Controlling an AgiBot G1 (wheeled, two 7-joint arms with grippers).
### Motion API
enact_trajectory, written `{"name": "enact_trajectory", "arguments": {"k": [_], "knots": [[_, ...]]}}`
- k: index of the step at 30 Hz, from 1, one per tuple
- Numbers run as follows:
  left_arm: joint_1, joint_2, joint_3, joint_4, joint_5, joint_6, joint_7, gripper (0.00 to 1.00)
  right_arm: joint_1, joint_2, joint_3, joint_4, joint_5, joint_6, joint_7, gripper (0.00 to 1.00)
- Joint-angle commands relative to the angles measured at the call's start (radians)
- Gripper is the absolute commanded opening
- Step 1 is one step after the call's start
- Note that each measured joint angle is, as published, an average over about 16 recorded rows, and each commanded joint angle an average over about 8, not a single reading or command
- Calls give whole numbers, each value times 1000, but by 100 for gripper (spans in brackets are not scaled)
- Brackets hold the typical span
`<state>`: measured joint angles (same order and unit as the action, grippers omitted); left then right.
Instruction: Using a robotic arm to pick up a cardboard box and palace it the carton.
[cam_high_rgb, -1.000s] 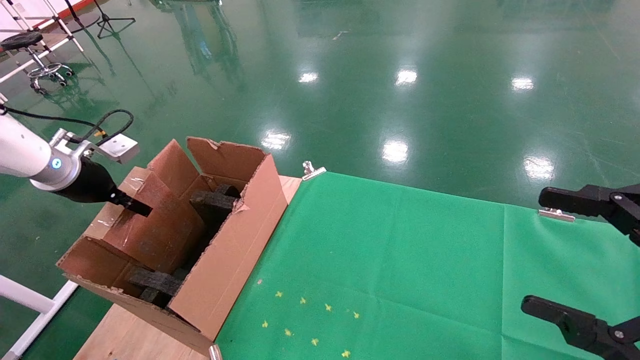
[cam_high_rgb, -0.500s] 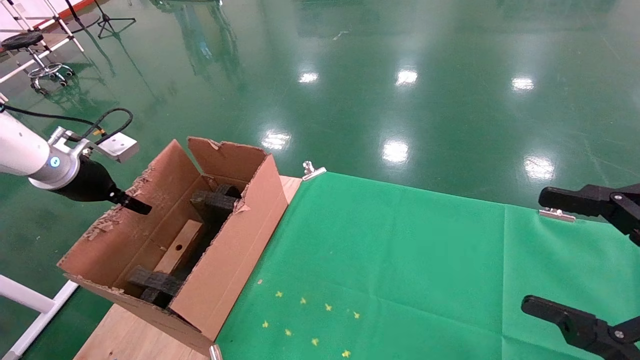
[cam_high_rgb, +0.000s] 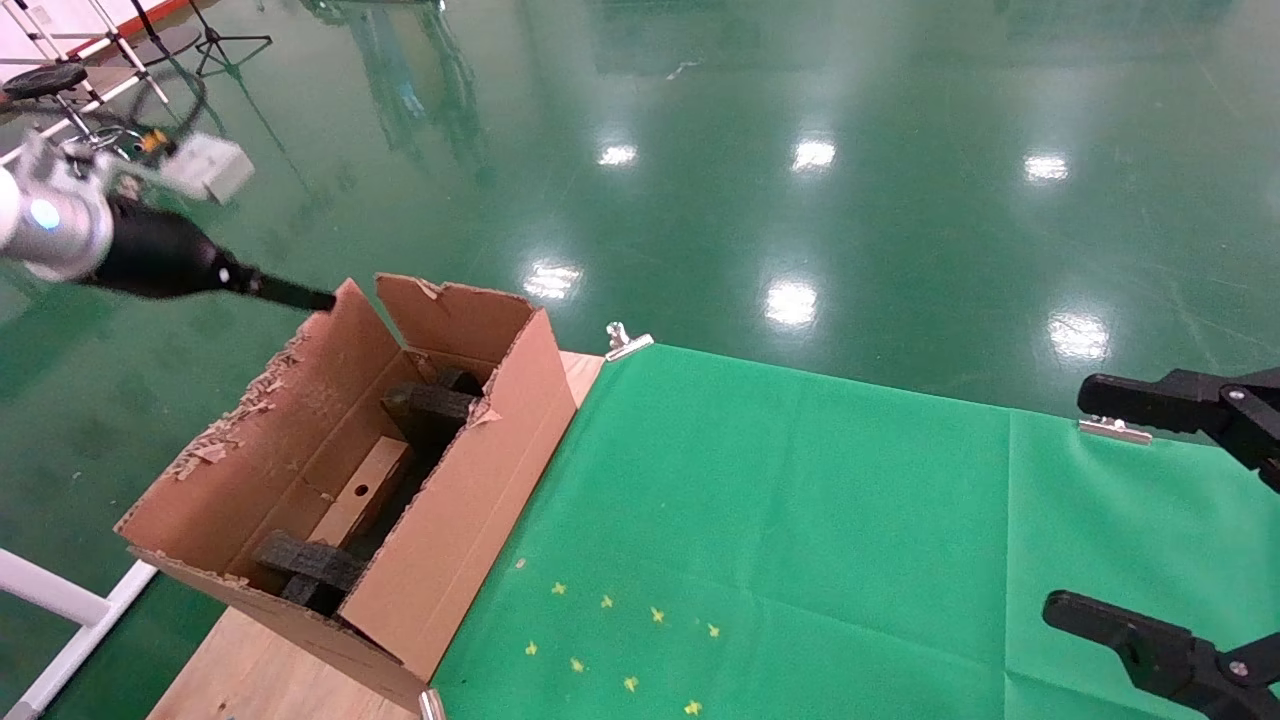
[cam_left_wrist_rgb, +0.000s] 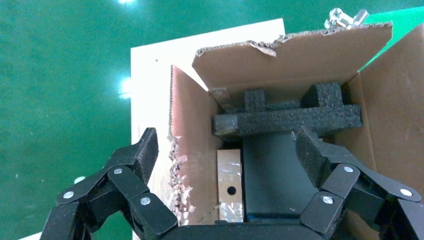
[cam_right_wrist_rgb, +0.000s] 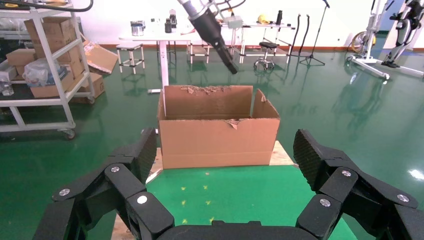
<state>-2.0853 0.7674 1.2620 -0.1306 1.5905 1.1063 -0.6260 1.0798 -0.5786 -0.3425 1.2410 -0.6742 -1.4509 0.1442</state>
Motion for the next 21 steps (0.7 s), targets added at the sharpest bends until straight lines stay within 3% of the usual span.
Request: {"name": "enact_trajectory", "arguments": {"k": [1,12,21], "knots": [[-17,-7,-5,-10,-6,3,-4,100,0,0,0,0,0,0,0,100],[9,-7,-22,-29,-21,12,5,100,0,0,0,0,0,0,0,100],[129,-26,-140,-167,-124,59,58,100,0,0,0,0,0,0,0,100]]}}
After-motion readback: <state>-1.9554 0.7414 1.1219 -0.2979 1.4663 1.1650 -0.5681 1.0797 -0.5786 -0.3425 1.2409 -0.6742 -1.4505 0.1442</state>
